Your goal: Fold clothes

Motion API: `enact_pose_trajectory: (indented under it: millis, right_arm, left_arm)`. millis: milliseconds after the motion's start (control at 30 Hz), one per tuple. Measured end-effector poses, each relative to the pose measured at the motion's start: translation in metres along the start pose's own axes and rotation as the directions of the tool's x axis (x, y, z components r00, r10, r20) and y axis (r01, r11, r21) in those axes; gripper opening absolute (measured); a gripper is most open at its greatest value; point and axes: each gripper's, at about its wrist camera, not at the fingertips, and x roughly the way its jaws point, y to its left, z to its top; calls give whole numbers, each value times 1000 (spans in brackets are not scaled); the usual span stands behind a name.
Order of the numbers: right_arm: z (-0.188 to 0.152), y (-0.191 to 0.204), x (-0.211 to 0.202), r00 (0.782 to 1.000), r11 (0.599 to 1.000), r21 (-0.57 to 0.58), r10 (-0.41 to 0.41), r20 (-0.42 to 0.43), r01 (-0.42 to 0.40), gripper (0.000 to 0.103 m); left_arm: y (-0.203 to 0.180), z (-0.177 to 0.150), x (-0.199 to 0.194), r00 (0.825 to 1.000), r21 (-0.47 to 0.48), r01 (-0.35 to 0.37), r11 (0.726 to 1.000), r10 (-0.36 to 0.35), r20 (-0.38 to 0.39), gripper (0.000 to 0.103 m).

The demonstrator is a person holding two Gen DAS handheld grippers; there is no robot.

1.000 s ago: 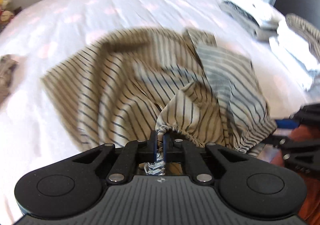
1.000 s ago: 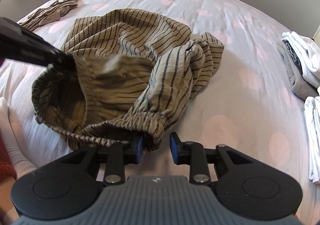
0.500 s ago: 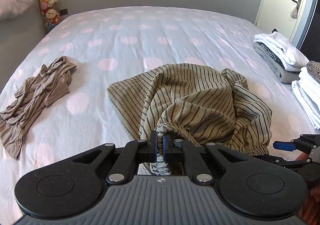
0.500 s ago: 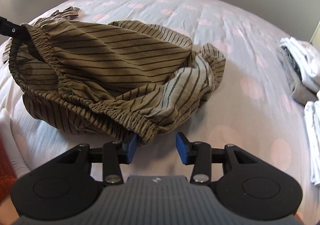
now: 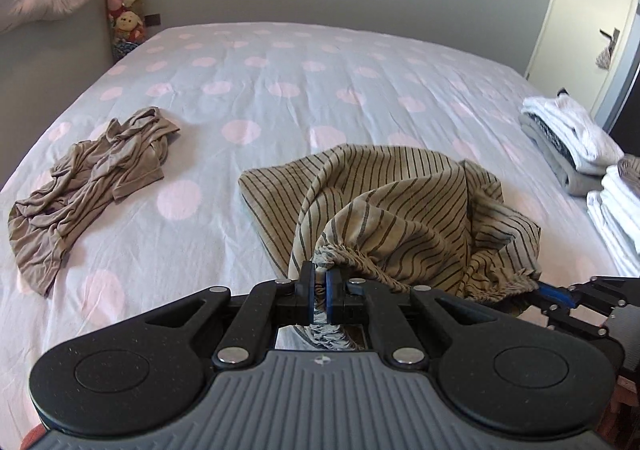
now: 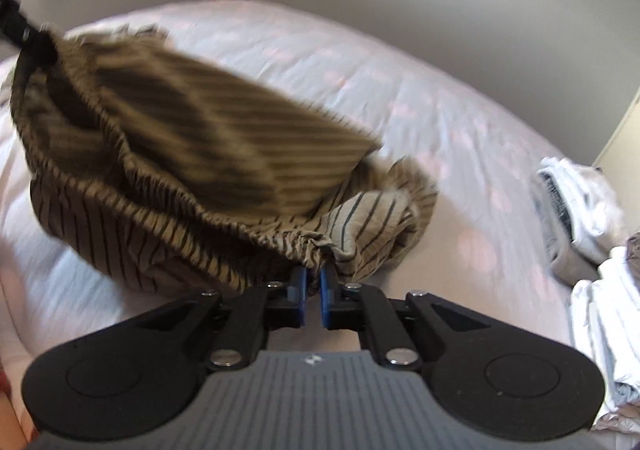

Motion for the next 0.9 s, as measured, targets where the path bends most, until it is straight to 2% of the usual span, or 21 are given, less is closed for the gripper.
enact_pose_trajectory:
  millis: [100,233,333,400,433,500,567,633,733,800,900]
  right_arm:
    - [18,-19,-20,992,997,12,-77,95,76,6]
    - [51,-58,-58,960,983,72,-179,218,167,6]
    - [77,-74,-98,913,971,95,-240,329,221,0]
    - [92,-79,-130,863,959,87,-280,420,269,0]
    - [101,-82,-142,848,958,83,-282,448,275,0]
    - [118,-89,-156,863,966,52,-252,439,255,1]
    - [128,-93,-155,907,986,34,-165,387,164,1]
    - [124,-86,-145,937,994,21,-106,332,105,2]
    - [107,-72,-120,970,999,21,-36,240,31,5]
    - [91,-64,-100,985,998,53,27,171,-37,5]
    - [66,-43,-71,992,991,86,92,83,-99,7]
  left_arm:
    - [-9,4,-3,1000,-15,18,1000,-18,24,3]
    - [-21,14,-9,997,-13,58,998,-57,60,3]
    - [-28,25,-19,992,-11,77,997,-75,106,3]
    - [-31,38,-32,984,-8,98,995,-96,147,3]
    - [-31,46,-39,979,-10,128,992,-125,161,3]
    - [-36,59,-50,973,10,149,989,-149,179,3]
    - [-43,66,-55,974,49,123,991,-130,188,3]
    - [-48,70,-55,977,77,95,993,-108,184,3]
    - [-47,66,-47,984,105,60,993,-76,160,3]
    - [-43,62,-41,988,112,40,993,-56,142,3]
    - [-33,56,-33,993,105,22,994,-34,113,3]
